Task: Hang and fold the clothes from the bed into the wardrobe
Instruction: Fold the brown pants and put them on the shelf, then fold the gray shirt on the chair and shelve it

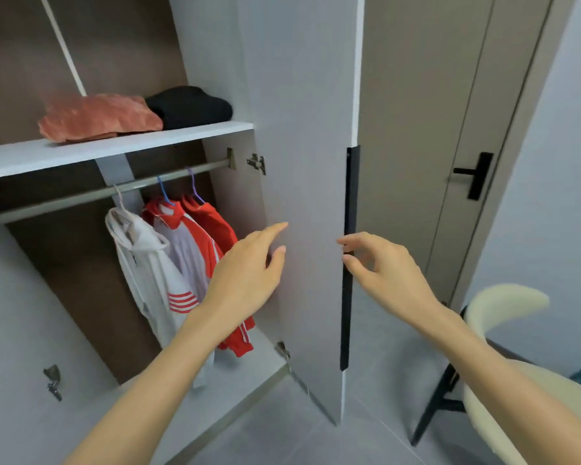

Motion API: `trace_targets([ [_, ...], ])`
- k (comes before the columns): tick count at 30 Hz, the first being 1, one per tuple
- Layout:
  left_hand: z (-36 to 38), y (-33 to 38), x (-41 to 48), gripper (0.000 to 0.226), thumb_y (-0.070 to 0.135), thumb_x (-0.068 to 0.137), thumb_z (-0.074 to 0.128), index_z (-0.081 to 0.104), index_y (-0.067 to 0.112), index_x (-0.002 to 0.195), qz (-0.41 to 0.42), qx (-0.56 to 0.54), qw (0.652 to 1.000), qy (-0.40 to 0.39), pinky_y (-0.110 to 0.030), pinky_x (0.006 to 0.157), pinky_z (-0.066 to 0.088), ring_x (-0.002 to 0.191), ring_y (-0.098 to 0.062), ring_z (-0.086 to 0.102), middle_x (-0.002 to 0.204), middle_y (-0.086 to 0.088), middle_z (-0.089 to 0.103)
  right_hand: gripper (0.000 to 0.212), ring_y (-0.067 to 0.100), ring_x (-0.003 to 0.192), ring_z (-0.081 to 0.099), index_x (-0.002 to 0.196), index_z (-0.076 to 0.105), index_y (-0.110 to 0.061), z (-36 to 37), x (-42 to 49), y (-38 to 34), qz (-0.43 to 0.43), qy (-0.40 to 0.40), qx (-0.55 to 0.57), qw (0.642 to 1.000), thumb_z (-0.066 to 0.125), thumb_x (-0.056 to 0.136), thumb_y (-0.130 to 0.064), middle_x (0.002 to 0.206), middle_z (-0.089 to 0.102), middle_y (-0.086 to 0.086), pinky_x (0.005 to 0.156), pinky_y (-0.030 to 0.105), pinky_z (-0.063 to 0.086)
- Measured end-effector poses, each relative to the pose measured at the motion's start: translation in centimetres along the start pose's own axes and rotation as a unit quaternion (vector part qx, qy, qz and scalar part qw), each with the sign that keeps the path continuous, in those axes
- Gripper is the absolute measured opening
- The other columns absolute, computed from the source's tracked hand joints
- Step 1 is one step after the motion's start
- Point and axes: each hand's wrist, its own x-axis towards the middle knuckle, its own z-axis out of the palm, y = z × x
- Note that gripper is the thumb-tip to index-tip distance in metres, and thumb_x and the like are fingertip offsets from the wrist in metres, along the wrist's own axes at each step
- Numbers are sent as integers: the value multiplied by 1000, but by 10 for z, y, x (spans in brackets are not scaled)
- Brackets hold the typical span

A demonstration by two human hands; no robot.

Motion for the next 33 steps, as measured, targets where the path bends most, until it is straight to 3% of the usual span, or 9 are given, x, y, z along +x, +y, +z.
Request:
trace_targets([
  [6,81,95,-1,42,34,100,40,38,35,142,84,-40,992,-84,-30,84,38,108,-20,56,137,9,52,23,8,91,60,115,61,-36,-74,-79,79,106,40,-46,992,54,93,-30,105,63,-20,83,35,50],
  [11,158,186,-11,43,34,101,38,36,34,144,141,-83,973,-164,-32,93,41,121,-17,49,136,7,52,24,9,91,62,115,62,-34,-143,-151,149,206,70,-70,973,54,93,-29,109,65,-16,82,38,51],
  [13,188,224,-19,43,34,101,38,37,31,144,166,-96,963,-192,-37,97,42,124,-17,48,136,5,52,24,6,87,61,115,62,-33,-168,-183,176,240,86,-76,964,56,93,-27,108,66,-16,80,33,50],
  [16,233,279,-39,41,32,101,38,39,31,143,195,-117,944,-237,-33,91,41,122,-20,49,136,5,53,24,7,84,62,115,63,-31,-201,-237,217,286,108,-97,947,56,93,-26,106,66,-16,78,31,48],
  [20,285,343,-71,41,29,101,38,41,28,142,242,-128,913,-302,-33,89,42,121,-21,51,137,1,53,22,8,81,62,113,62,-33,-229,-314,263,376,135,-96,912,55,92,-28,104,66,-19,80,36,51],
  [25,346,409,-114,41,27,101,39,42,24,142,298,-118,871,-372,-34,96,42,124,-19,49,136,-1,54,25,12,80,59,116,63,-24,-243,-410,305,479,163,-90,858,55,93,-21,109,67,-9,74,28,44],
  [33,452,486,-183,41,28,98,42,44,26,140,374,-107,780,-490,-37,91,45,116,-23,54,128,-1,58,28,11,98,60,121,62,-21,-239,-534,350,626,215,-30,749,56,94,-20,119,65,-3,81,26,46],
])
